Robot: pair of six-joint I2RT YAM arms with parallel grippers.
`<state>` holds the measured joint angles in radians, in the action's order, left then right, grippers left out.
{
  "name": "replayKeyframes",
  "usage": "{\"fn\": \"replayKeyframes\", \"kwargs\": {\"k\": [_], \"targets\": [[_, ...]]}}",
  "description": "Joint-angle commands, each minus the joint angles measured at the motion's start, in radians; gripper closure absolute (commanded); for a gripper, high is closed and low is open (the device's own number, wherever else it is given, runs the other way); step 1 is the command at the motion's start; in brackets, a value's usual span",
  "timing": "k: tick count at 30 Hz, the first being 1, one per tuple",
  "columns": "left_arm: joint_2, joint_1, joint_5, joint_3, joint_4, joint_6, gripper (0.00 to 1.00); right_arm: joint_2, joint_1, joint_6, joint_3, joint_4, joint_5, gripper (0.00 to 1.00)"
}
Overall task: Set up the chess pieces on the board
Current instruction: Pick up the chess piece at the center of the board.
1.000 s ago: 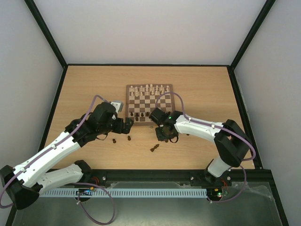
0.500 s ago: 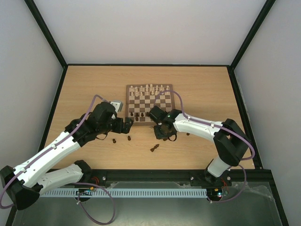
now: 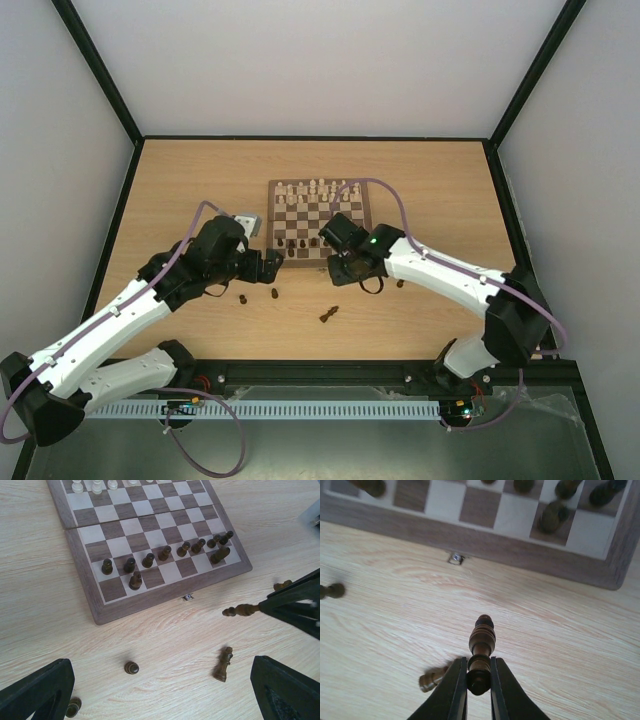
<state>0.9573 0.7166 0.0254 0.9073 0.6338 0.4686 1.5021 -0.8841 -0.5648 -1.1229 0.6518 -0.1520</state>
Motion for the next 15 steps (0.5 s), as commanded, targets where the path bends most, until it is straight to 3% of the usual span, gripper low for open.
{"fn": "replayKeyframes", "kwargs": {"k": [1,9,15], "targets": [[-0.001,-0.006,-0.008,-0.012,-0.008,-0.01,0.01,-0.066,-0.006,0.01,-0.058,0.111,-0.017,0.91],[-0.072,-0.006,-0.053,-0.014,-0.03,0.01,0.0,-0.167,-0.005,0.028,-0.153,0.176,-0.011,0.9],[-0.215,-0.006,-0.283,-0.164,-0.26,0.122,0.01,-0.264,-0.006,0.043,-0.252,0.176,0.094,0.89]]}}
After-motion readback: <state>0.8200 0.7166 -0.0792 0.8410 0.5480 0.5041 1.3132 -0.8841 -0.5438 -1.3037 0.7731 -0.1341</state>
